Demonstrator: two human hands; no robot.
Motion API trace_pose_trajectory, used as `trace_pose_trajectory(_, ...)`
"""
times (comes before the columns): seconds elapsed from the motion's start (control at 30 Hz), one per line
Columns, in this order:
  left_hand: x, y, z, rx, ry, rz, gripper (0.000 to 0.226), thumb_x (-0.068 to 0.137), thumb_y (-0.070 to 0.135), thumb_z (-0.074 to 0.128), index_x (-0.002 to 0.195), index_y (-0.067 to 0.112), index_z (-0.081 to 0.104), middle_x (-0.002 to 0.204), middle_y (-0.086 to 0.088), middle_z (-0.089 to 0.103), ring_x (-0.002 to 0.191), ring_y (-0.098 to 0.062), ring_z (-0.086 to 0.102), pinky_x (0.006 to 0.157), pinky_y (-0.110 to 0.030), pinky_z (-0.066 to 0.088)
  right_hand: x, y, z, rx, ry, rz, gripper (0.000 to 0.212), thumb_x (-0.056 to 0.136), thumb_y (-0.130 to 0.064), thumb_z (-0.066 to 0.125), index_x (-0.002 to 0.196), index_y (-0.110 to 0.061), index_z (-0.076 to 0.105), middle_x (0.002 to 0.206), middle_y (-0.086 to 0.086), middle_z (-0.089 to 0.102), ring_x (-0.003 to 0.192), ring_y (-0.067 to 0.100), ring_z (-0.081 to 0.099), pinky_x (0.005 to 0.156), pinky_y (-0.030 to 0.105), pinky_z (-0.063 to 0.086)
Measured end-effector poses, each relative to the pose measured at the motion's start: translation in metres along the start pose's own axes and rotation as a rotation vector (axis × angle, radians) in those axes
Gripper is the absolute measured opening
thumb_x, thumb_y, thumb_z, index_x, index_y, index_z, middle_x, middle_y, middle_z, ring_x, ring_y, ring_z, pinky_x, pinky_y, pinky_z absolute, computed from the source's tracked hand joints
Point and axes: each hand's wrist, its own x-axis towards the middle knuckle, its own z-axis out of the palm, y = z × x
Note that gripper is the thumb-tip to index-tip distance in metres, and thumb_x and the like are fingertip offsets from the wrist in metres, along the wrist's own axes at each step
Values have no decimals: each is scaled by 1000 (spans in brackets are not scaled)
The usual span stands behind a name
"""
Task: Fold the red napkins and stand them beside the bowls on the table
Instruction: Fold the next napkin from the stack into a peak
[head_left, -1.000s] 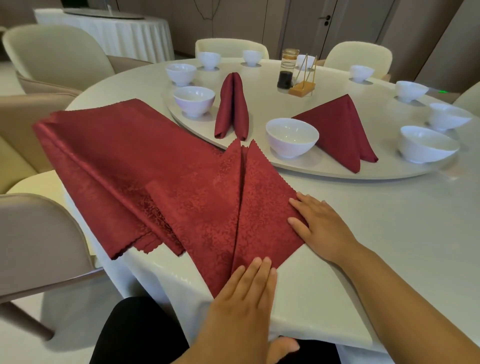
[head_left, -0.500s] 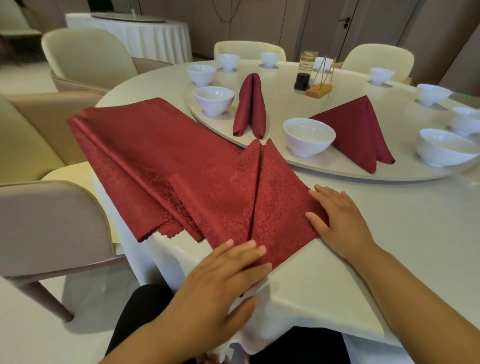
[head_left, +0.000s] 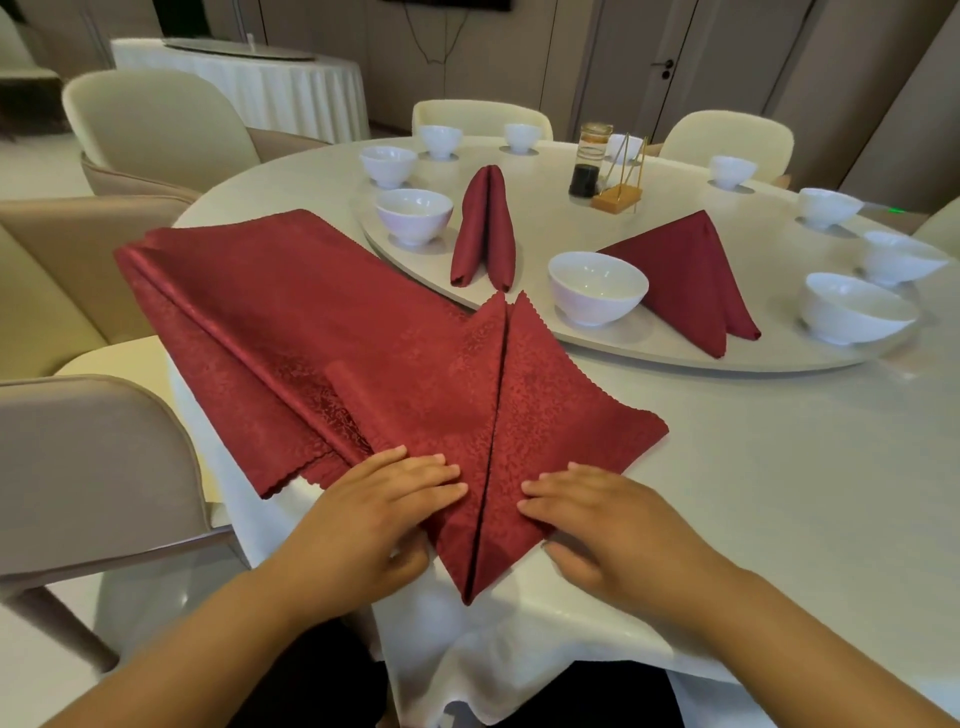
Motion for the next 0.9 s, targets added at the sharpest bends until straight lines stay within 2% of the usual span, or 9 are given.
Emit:
trace_pose_trajectory(0.2,10,-11,-5,61,-33,114,41,71,25,44,112,26,49,106,1,69,106,-8,49,100,-25,30,7,-4,6,-8,16,6,31,77,-29,45,84,-22,74,89,-10,72,81,6,67,69,19,52)
trace_pose_trajectory(0.37,18,-14,-11,72,-125,155,50,60,35,43,102,24,69,105,3,69,104,-6,53,91,-31,45,10,-7,9,-7,45,45,29,75,-26,45,78,-21,73,82,-9,72,74,6,68,59,19,53)
trace_pose_trajectory(0.4,17,-14,-11,70,-141,151,52,60,40,45,104,25,67,106,4,69,104,-5,53,88,-31,48,11,-7,8,10,57,60,28,74,-24,45,76,-20,72,77,-9,72,69,6,67,55,19,52)
trace_pose_trajectory(0.47,15,-13,-10,28,-159,131,55,63,47,49,113,27,57,109,3,67,106,-5,52,96,-29,40,14,-7,5,69,92,115,26,73,-19,44,73,-18,70,67,-8,69,59,8,63,52,19,46)
trace_pose_trajectory(0.53,13,-10,-8,-18,-117,85,56,69,52,52,118,24,49,109,2,67,107,-5,50,99,-23,32,19,-5,0,123,137,166,27,74,-17,43,77,-18,70,67,-9,68,57,7,58,54,15,40)
trace_pose_trajectory(0.6,13,-6,-6,-64,-43,38,48,72,42,53,115,23,49,100,3,69,100,-5,52,98,-17,30,22,-4,-3,178,155,188,27,76,-18,43,83,-17,69,71,-8,69,60,8,56,60,17,38)
trace_pose_trajectory(0.73,23,1,-9,-140,43,-29,49,59,20,44,106,26,52,82,5,69,81,-4,51,75,-15,39,27,-7,-13,244,205,185,29,81,-20,42,90,-14,69,77,-6,70,73,9,54,68,12,33)
trace_pose_trajectory(0.83,35,9,-28,-188,149,-24,43,62,16,43,102,28,52,88,13,64,80,-4,52,74,-12,40,32,-10,-33,326,311,207,35,82,-27,39,94,-12,69,88,-7,66,80,10,53,71,4,35)
trace_pose_trajectory(0.9,44,18,-49,-253,201,-26,30,70,20,46,99,28,51,98,16,57,82,2,53,75,-4,37,37,-13,-53,375,340,215,43,82,-35,35,98,-13,69,92,-9,67,83,9,56,73,10,39)
